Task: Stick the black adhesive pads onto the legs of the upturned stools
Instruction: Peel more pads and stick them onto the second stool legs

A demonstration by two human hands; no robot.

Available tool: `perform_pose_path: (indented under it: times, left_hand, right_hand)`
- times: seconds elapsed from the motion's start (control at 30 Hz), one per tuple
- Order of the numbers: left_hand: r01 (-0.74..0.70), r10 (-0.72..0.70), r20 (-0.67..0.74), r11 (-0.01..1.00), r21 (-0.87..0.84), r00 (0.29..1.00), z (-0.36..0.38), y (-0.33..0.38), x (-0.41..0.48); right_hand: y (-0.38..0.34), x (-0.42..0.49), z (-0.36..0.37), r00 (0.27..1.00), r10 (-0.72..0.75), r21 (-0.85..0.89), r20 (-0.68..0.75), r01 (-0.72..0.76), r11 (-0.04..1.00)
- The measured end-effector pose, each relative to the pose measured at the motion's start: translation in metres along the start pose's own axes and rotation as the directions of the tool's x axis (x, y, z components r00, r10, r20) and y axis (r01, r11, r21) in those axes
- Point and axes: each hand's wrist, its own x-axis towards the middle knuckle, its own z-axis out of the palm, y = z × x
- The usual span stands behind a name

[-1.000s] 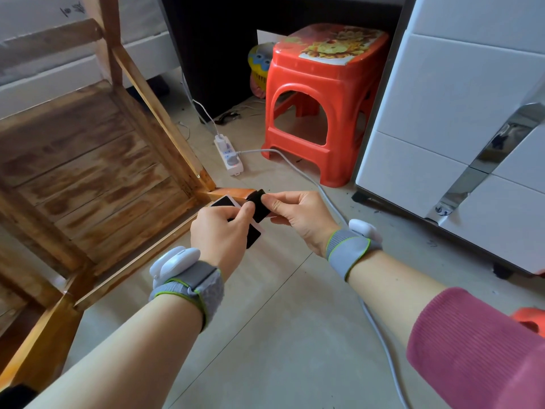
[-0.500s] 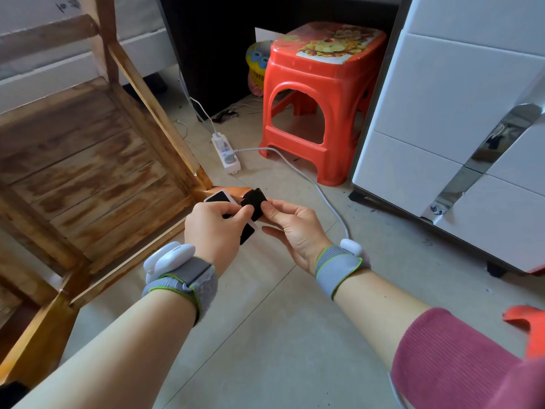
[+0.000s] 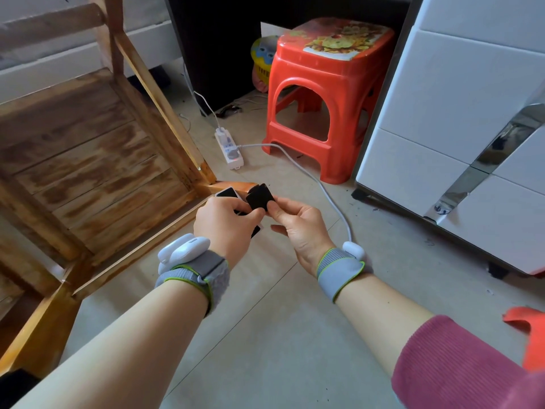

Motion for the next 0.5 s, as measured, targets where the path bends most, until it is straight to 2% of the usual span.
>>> perform_pose_path:
  times: [0.13, 0.23, 0.37, 0.43, 0.5]
  left_hand:
    - [0.012, -0.014, 0.022, 0.996, 0.088, 1.000, 0.001, 0.004, 0.001]
    - [0.029, -0.037, 0.080, 0.994, 0.101, 0.996, -0.003, 0.003, -0.001]
    - [0.017, -0.054, 0.234, 0.988, 0.156, 0.971, -0.021, -0.009, -0.008]
    - [0.020, -0.083, 0.350, 0.983, 0.181, 0.933, -0.031, -0.012, -0.012]
    - [-0.003, -0.095, 0.463, 0.978, 0.207, 0.881, -0.045, -0.010, -0.018]
  right_hand:
    - [-0.008, -0.001, -0.004, 0.994, -0.109, -0.166, 0.013, 0.109, 0.980]
    - [-0.017, -0.003, -0.006, 0.990, -0.138, -0.302, 0.000, 0.132, 0.944]
    - [-0.015, -0.012, -0.010, 0.992, -0.102, -0.314, -0.073, 0.074, 0.946]
    - [-0.011, -0.020, -0.013, 0.995, -0.048, -0.342, -0.086, 0.016, 0.940]
    - [-0.008, -0.029, -0.011, 0.999, 0.016, -0.366, -0.034, -0.027, 0.930]
